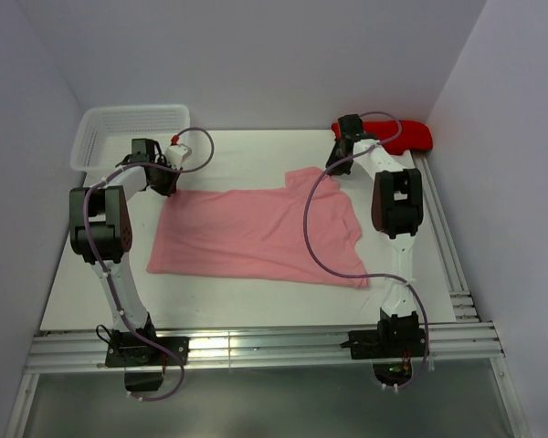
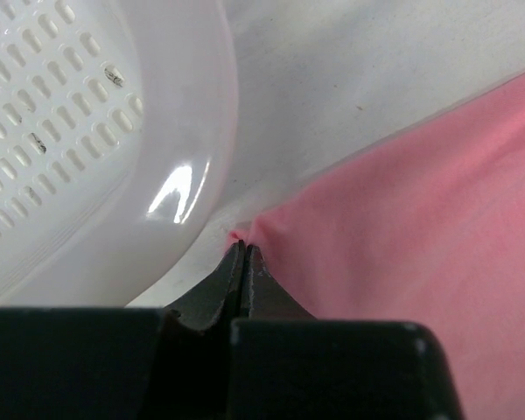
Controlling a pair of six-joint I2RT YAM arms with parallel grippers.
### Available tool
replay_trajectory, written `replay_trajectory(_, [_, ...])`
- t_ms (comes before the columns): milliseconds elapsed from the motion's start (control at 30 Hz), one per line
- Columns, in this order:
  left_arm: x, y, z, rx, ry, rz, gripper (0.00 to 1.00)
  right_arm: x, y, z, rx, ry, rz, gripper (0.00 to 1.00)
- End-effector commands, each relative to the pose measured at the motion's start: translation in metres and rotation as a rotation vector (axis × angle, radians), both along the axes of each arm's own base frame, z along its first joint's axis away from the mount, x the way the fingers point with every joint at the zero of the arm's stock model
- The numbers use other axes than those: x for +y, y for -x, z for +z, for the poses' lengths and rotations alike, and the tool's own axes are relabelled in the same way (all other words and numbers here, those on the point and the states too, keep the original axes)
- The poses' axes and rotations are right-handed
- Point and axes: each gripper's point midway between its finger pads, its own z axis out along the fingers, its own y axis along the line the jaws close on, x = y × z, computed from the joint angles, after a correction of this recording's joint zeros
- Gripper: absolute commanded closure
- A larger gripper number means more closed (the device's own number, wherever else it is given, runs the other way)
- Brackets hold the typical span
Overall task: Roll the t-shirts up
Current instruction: Fold the tshirt
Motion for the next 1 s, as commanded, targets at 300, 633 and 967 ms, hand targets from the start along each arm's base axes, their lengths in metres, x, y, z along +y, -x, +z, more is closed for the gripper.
replay_trajectory(300, [0.002, -0.009, 0.044, -0.112, -0.006, 0.047, 1.00, 0.005, -0.010, 0.078, -0.199, -0.005, 0.002, 1.00])
replay_trajectory(633, [0.003, -0.002, 0.052, -0.104, -0.006, 0.061, 1.00, 0.017, 0.011, 0.136, -0.278, 0.005, 0.022, 1.00])
replay_trajectory(967, [-0.003, 0.023, 0.052, -0.051, 0.003, 0.009, 1.00, 0.004, 0.066, 0.132, -0.255, 0.019, -0.030, 1.00])
